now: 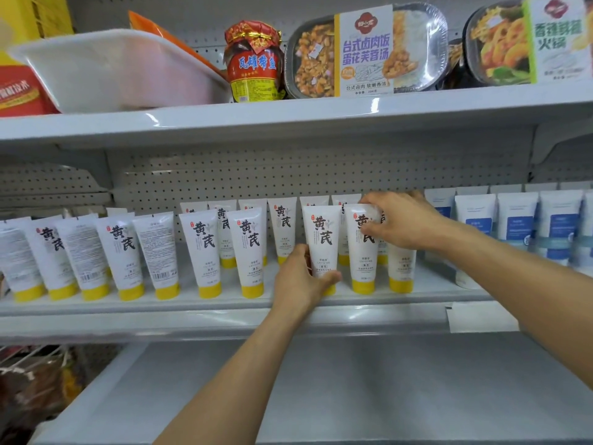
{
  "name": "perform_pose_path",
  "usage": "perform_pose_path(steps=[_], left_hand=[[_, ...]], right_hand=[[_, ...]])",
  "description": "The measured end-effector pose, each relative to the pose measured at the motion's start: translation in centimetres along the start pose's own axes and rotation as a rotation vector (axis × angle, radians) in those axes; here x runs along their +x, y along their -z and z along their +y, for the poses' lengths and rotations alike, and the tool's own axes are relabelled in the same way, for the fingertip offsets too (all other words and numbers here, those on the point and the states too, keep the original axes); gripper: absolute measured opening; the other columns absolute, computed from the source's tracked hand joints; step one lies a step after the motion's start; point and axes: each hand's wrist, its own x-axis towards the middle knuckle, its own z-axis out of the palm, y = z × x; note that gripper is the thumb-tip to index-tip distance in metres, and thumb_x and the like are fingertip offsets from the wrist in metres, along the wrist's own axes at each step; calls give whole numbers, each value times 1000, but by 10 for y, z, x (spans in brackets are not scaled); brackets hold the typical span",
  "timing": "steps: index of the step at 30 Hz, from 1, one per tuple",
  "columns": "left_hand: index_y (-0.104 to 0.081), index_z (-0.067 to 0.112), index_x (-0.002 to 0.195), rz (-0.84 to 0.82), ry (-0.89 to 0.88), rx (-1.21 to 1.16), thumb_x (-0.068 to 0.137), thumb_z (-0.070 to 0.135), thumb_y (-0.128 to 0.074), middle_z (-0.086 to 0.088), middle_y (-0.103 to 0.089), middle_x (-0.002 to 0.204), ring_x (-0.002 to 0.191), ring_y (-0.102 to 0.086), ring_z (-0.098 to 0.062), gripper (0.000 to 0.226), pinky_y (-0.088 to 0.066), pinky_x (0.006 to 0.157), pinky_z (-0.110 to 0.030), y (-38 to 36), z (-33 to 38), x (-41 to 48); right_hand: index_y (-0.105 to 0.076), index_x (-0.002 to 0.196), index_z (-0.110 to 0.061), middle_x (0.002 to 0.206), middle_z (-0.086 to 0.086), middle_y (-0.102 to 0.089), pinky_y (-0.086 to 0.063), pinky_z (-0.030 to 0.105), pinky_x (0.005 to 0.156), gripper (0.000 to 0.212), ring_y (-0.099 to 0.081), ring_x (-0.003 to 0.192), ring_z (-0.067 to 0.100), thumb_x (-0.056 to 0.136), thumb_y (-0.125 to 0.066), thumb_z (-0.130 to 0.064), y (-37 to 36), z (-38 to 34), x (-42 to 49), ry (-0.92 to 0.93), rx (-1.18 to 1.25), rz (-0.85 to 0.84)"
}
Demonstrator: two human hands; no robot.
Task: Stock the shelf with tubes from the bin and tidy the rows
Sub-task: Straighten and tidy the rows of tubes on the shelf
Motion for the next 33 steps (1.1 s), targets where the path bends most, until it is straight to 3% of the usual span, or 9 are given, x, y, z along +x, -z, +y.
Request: perform_pose_path(steps=[2,4,8,11,13,17,21,25,33], left_hand=[[-50,23,113,-1,-14,-36,68,38,-84,8,-63,110,99,-61,-12,58,-54,87,-33,2,-1,-2],[-48,23,119,45,-43,-29,69,42,-83,8,-56,112,100,-55,-9,64,-49,90,-28,11,-2,-8],[-51,20,115,319,-211,61,74,35,-80,9,-47,105,94,-47,-6,52,-39,84,-17,43,-19,-32],[-49,14,115,559,-210,78,78,23,-78,6,-41,110,105,-45,-13,48,-38,92,-22,70,-43,-41],[-44,13,123,635,-125,40,80,17,-75,4,-36,118,116,-39,-18,54,-36,101,-30,86,-61,-40],[-30,8,139,512,-10,108,81,19,-74,-9,-33,138,132,-30,-24,73,-28,113,-39,107,-89,-30],[-30,13,137,323,-30,181,81,26,-72,-3,-44,136,124,-46,-23,71,-42,98,-37,122,-97,-15],[-40,14,127,260,-8,239,82,32,-71,-1,-56,124,110,-56,-22,58,-48,83,-37,130,-101,-1],[-43,19,120,159,-72,181,81,34,-72,1,-61,118,103,-60,-22,50,-48,80,-33,115,-93,5]], right_hand=[[-48,131,-27,135,-1,-52,-22,46,111,46,-43,128,21,88,-61,-40,-3,1,-1,-3,-29,51],[-46,134,-24,140,1,-46,-24,42,109,49,-36,131,21,89,-59,-37,-8,-1,-5,17,-13,226],[-58,117,-15,118,3,-59,-37,33,91,31,-50,110,23,87,-63,-19,-27,-28,-24,217,115,518],[-59,114,-13,107,0,-60,-49,33,79,27,-55,98,18,87,-62,-13,-52,-66,-38,334,293,444],[-56,119,-17,110,-4,-57,-50,34,82,30,-53,99,11,89,-60,-18,-72,-96,-42,290,442,299],[-41,133,-15,128,1,-53,-43,36,97,53,-50,118,19,87,-63,-30,-104,-143,-29,44,510,72],[-38,126,-14,120,5,-59,-47,36,88,57,-55,114,27,81,-65,-38,-124,-167,-11,-127,486,-12],[-38,119,-14,110,8,-64,-47,39,86,50,-59,106,31,82,-62,-38,-137,-179,-1,-214,395,21],[-41,116,-11,110,11,-64,-46,36,76,49,-60,103,32,84,-64,-40,-140,-162,-11,-298,267,199]])
